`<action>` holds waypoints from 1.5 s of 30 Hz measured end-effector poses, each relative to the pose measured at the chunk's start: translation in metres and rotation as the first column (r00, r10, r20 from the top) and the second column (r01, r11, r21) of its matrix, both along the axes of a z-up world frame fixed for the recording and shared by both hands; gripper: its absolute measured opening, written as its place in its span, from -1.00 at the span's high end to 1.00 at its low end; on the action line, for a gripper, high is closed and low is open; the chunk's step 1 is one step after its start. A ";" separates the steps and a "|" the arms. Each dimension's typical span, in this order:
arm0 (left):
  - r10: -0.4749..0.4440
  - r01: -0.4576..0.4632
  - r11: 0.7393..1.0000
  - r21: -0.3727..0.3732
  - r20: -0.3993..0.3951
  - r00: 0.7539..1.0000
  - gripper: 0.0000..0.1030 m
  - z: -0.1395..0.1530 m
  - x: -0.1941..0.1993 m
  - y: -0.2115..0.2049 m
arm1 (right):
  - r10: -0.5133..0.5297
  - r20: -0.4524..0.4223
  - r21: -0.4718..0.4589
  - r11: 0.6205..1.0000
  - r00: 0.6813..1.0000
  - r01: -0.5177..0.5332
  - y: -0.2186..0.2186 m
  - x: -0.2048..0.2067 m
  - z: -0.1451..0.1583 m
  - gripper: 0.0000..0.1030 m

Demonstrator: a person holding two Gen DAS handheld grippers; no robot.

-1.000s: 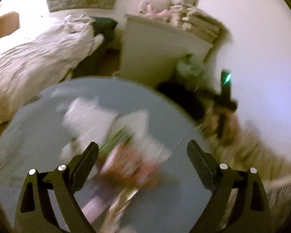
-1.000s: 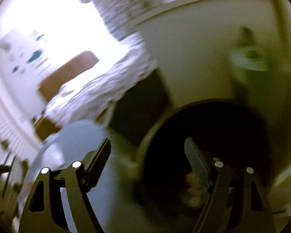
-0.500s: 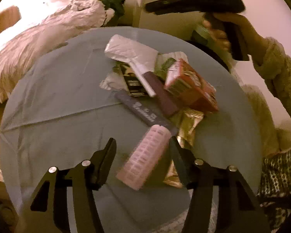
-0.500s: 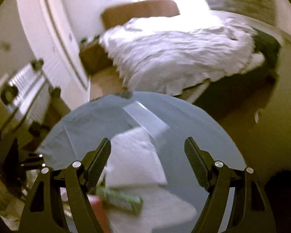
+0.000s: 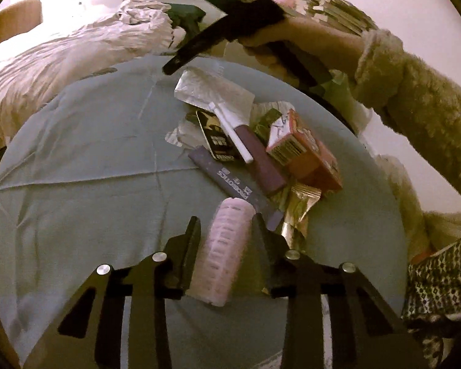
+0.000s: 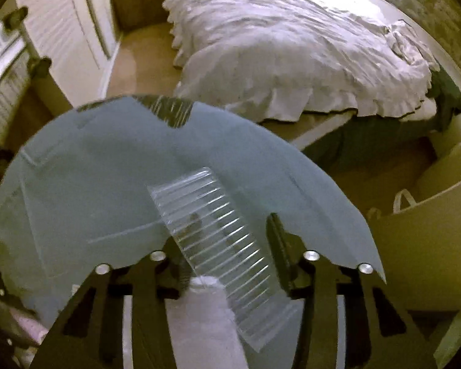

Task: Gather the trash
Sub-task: 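Grasp the pink hair roller with left tool while right tool grasps the clear plastic tray, then carry the pink roller and clear tray over the black trash bin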

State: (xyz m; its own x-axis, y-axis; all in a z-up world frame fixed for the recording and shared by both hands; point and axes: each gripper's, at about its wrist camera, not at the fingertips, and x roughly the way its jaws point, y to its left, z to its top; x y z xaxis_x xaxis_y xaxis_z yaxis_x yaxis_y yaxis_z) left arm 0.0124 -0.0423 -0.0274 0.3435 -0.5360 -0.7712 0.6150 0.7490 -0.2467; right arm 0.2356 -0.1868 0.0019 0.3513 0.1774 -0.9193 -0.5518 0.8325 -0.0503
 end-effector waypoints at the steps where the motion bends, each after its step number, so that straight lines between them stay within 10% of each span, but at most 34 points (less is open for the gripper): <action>1: 0.004 -0.004 1.000 -0.003 -0.002 1.000 0.38 0.001 0.000 0.000 | -0.006 0.009 0.016 1.000 1.000 0.006 -0.004 -0.001 0.003 0.47; 8: 0.096 -0.096 0.994 -0.060 -0.002 0.995 0.44 0.014 0.012 0.012 | -0.159 0.161 0.191 0.973 0.974 0.127 -0.065 -0.023 0.039 0.53; 17: 0.121 -0.117 0.979 -0.166 0.015 0.992 0.44 0.059 0.031 0.003 | -0.437 0.213 0.467 0.831 0.874 0.302 -0.198 -0.094 0.069 0.54; 23: 0.026 -0.011 0.983 -0.183 0.076 0.997 0.44 0.090 0.054 -0.069 | -0.603 0.173 0.557 0.712 0.779 0.427 -0.295 -0.156 0.050 0.54; 34: -0.217 0.226 0.928 -0.295 0.062 0.974 0.44 0.110 0.111 -0.269 | -0.858 0.076 0.656 0.427 0.508 0.622 -0.444 -0.232 0.008 0.54; 45: -0.306 0.278 0.926 -0.257 -0.077 0.949 0.44 0.052 0.135 -0.393 | -0.911 0.069 0.624 0.357 0.407 0.695 -0.490 -0.240 -0.026 0.54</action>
